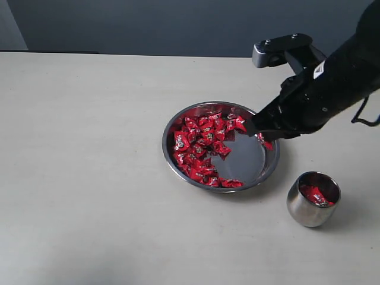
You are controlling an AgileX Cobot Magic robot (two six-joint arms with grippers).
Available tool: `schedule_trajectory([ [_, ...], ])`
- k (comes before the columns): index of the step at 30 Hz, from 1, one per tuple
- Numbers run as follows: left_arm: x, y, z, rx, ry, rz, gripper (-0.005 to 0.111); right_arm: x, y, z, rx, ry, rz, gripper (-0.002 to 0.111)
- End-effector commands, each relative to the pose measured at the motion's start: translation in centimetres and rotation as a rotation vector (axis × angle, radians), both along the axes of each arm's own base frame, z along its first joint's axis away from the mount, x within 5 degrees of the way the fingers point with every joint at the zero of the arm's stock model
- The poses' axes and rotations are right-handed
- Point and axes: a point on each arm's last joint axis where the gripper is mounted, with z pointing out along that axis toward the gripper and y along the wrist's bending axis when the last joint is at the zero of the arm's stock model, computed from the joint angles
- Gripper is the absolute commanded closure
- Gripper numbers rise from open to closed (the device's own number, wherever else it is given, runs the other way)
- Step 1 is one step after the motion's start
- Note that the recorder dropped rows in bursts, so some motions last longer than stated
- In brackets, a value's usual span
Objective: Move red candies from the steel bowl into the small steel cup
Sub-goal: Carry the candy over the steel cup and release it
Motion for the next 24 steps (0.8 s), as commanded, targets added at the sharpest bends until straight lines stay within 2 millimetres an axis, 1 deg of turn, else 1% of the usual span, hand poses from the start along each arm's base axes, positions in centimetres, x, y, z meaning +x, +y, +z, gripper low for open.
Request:
schedule_trajectory([
  [1,0.0,0.0,0.1,-0.004,-0.011,-0.007,0.106,-1.9,-1.7,-0.1,-0.030,-0.006,-0.122,0.107],
  [4,0.0,0.0,0.1,-0.004,-0.011,-0.007,0.106,-3.1,-3.1,-0.8,-0.121,0.026,-0.190,0.107],
  [12,0.0,0.0,0.1,-0.004,-0.011,-0.007,0.106,-4.8,-3.9,-1.1,-0.156,0.080,-0.186,0.107],
  [19,0.0,0.0,0.1,-0.004,-0.011,-0.007,0.106,-5.6,-4.6,-2.2,-0.214,0.112,-0.209,0.107],
  [24,0.0,0.0,0.1,-0.004,-0.011,-0.007,0.106,-5.3,-5.2,-2.2,-0.269,0.067,-0.242,0.107],
])
